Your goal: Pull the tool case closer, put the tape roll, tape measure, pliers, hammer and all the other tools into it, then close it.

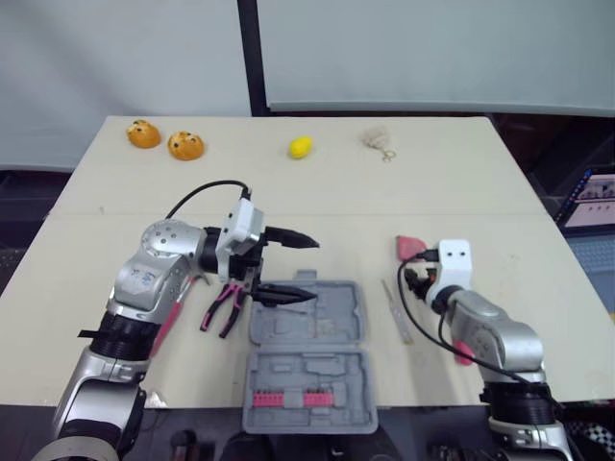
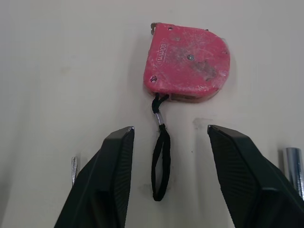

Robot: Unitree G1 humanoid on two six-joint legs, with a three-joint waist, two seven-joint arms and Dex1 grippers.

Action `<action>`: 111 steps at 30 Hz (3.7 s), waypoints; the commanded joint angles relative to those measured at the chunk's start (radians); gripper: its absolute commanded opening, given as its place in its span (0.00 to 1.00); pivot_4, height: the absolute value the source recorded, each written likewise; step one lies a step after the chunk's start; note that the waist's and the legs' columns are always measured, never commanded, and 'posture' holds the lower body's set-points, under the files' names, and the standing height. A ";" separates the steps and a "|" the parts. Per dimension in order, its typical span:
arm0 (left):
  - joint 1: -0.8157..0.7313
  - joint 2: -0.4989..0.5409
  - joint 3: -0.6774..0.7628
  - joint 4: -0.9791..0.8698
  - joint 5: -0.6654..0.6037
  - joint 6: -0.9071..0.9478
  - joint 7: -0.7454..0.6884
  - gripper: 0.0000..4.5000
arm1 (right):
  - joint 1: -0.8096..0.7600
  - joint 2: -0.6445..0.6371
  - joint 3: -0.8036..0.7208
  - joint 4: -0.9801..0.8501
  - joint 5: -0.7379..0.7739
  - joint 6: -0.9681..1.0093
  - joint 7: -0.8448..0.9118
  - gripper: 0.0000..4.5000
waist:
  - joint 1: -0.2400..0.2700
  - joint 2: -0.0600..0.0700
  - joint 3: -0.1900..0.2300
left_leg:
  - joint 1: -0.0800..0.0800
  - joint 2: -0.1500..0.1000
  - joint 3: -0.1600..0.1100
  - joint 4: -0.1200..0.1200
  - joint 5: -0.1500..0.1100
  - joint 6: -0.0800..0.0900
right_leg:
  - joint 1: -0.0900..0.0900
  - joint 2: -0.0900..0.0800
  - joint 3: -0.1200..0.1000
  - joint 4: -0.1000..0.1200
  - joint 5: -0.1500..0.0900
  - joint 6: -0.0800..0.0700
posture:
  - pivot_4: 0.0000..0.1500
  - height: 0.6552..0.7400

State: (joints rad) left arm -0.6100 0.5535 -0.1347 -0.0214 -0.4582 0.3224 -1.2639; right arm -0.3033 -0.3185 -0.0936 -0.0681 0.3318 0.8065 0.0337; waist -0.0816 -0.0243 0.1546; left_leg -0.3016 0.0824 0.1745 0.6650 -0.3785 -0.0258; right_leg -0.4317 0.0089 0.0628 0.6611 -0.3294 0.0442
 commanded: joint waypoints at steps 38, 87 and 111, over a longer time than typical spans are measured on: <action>-0.039 -0.033 0.005 0.032 0.056 -0.068 0.028 1.00 | -0.034 0.067 -0.040 0.161 -0.115 -0.144 0.083 0.00 | -0.004 0.001 0.001 | 0.000 0.001 0.000 -0.001 0.001 -0.002 | 0.000 0.000 0.000 0.000 0.000 0.000 | 1.00 1.00; 0.164 0.289 0.077 -0.055 -0.012 -0.053 -0.239 1.00 | 0.844 0.016 -0.007 -0.782 0.128 0.206 0.164 0.00 | -0.001 0.000 0.002 | -0.001 0.000 -0.003 -0.011 0.001 -0.002 | -0.001 -0.001 -0.002 -0.007 -0.001 -0.002 | 1.00 1.00; 0.160 0.269 0.057 -0.108 -0.021 -0.020 -0.234 1.00 | 0.997 -0.014 0.052 -0.848 0.136 0.177 0.170 0.00 | -0.002 -0.001 0.001 | 0.000 0.000 -0.003 -0.014 0.002 -0.003 | -0.001 -0.001 -0.002 -0.008 -0.001 -0.002 | 1.00 1.00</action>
State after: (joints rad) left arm -0.4446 0.8244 -0.0820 -0.1049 -0.4644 0.3003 -1.4979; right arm 0.6812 -0.3339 -0.0420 -0.8672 0.4525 0.9829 0.2033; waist -0.0831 -0.0251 0.1554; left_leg -0.3013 0.0824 0.1718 0.6506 -0.3763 -0.0289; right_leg -0.4322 0.0080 0.0610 0.6529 -0.3309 0.0419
